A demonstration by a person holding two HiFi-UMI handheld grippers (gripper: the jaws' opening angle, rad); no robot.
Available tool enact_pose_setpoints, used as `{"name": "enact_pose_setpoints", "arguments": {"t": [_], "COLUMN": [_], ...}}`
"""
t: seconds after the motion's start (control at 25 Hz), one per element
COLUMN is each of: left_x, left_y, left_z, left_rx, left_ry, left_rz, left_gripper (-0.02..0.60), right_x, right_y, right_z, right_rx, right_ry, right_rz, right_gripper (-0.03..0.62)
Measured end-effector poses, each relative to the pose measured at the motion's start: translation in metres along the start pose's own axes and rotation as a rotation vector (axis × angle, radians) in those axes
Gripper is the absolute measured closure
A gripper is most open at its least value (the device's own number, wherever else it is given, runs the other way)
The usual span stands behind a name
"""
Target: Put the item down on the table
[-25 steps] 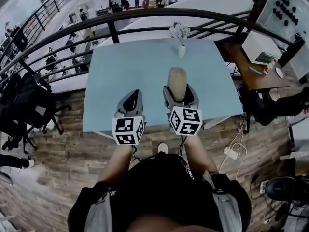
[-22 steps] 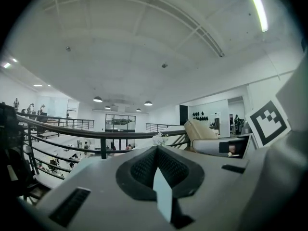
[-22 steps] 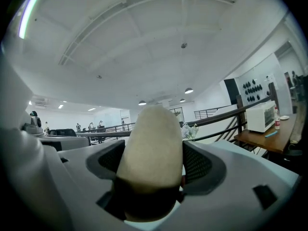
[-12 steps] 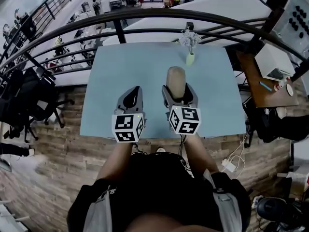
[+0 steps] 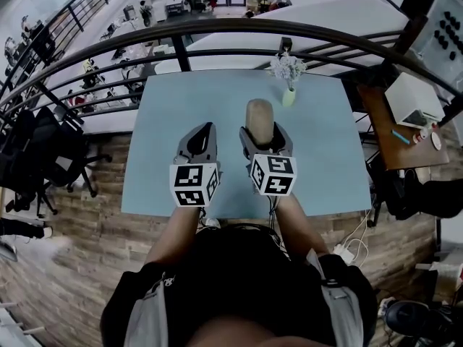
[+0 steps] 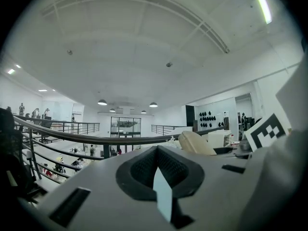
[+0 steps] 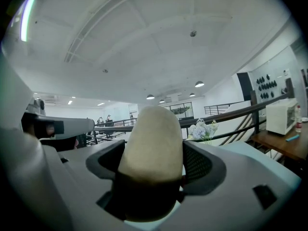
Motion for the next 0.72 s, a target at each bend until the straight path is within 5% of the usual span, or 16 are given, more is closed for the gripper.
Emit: {"name": "enact_pose_setpoints", "arguments": {"t": [0.4,0.72], "left_x": [-0.005,-0.013], "left_y": [0.005,0.022], "left_z": [-0.035,-0.067], "left_rx": [0.058,0.131], "left_ry": [0.011,0.032], "left_rz": [-0.013,-0.029], "left_gripper": [0.572,0.572], "right_x": [-0.036,-0.104], "right_y": [-0.076,-0.123], "right_z": [-0.015,-0.013], "right_rx": [-0.007,-0.038], "right_ry": [0.025,0.027], "right_rz": [-0.136,-0.336], "right_gripper": [0.216,0.215]}}
Point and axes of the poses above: the fingertips, and each gripper's own axes: y backward along the fingers, z to its right, x out of its top, the point moved 5 cm from there along y, backward along the fingers, and after that the axes turned 11 degrees about -x, right-handed, at the moved point
